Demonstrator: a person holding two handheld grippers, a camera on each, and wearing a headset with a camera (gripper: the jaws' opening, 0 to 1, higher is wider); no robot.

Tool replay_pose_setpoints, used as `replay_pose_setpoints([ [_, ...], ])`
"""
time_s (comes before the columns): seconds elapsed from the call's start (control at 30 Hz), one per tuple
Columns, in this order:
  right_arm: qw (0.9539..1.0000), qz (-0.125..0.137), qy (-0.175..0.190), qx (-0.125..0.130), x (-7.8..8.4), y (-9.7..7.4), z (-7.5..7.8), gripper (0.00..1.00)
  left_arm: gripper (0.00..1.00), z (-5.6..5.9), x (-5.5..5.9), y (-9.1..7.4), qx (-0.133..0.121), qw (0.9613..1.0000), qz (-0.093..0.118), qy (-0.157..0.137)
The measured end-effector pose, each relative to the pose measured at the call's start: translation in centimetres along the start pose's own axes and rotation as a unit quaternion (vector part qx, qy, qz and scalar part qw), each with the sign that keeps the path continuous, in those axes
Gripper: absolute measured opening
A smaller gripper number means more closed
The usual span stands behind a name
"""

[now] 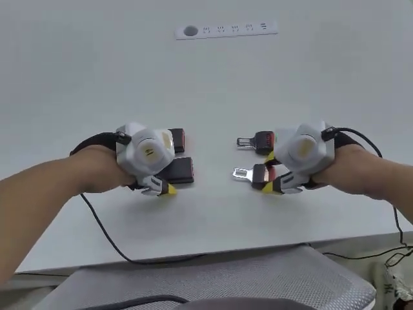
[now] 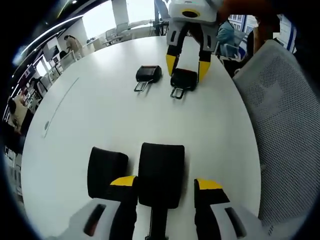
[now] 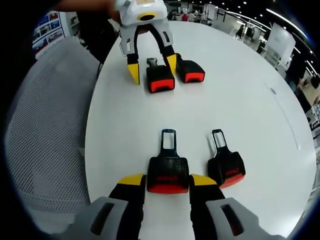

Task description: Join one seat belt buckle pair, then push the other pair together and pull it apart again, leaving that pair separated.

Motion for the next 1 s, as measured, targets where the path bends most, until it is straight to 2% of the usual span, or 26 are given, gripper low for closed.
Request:
replay_pose_setpoints([
  [0.2,0.9997,-0.013,-0.018,-0.01,0.13,0.28,0.43,0.31,0.41,-0.4,-0.07,-0.01,0.003,1.0,-0.009,-0.003],
  [0.37,0.9994,-0.02,-0.029,-0.003,0.1,0.58,0.63,0.32,0.39,-0.55,-0.1,0.04,0.002,0.9999,-0.012,0.001],
  [0.53,0.9988,-0.027,-0.042,0.002,0.08,1.01,0.55,0.33,0.38,-0.37,-0.1,-0.03,0.002,0.9999,-0.011,0.003],
  [0.67,0.9987,-0.023,-0.045,-0.001,-0.17,0.84,0.49,0.32,0.35,-0.22,-0.13,0.02,0.005,0.9999,-0.011,0.009],
  [1.0,0.9974,-0.034,-0.064,-0.007,-0.36,0.81,0.52,0.32,0.35,-0.17,0.01,0.01,0.006,0.9998,-0.011,0.016],
])
Point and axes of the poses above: the centre of the closed fingertips' face, and the gripper's own axes: y roughly forward along the fingers, z roughly to its right, x roughly out of its underside, the point moved 7 cm from there along -y, roughly backward along the fingers, and after that the axes turned 11 degrees about -z, right-handed, at the moved point
